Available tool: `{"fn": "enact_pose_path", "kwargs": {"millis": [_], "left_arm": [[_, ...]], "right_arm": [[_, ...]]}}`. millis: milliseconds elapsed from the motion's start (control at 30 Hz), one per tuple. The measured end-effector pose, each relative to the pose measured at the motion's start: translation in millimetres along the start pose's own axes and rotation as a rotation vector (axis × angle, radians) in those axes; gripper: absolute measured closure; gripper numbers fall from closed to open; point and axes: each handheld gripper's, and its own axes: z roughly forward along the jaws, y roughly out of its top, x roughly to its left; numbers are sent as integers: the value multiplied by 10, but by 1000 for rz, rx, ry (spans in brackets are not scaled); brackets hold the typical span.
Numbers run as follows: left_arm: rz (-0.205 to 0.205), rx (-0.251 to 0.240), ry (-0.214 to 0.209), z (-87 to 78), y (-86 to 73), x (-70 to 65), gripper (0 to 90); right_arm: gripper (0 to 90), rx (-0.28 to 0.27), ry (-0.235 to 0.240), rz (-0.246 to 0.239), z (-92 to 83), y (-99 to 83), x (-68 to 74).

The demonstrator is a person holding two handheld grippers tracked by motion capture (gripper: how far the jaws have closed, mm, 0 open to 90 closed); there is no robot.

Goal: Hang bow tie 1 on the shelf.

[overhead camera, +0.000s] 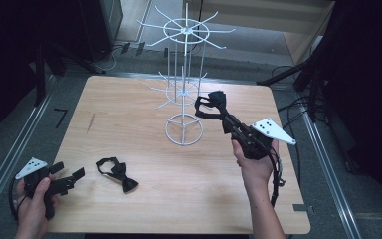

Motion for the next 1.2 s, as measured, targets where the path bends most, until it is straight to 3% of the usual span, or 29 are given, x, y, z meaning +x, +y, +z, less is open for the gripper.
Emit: {"fn": "enact_pose_path", "kwargs": {"millis": [1200], "left_arm": [[-2, 4, -5, 1, 1, 10, 71]], "right_arm": [[819, 80, -30, 46, 350, -211, -66]]}}
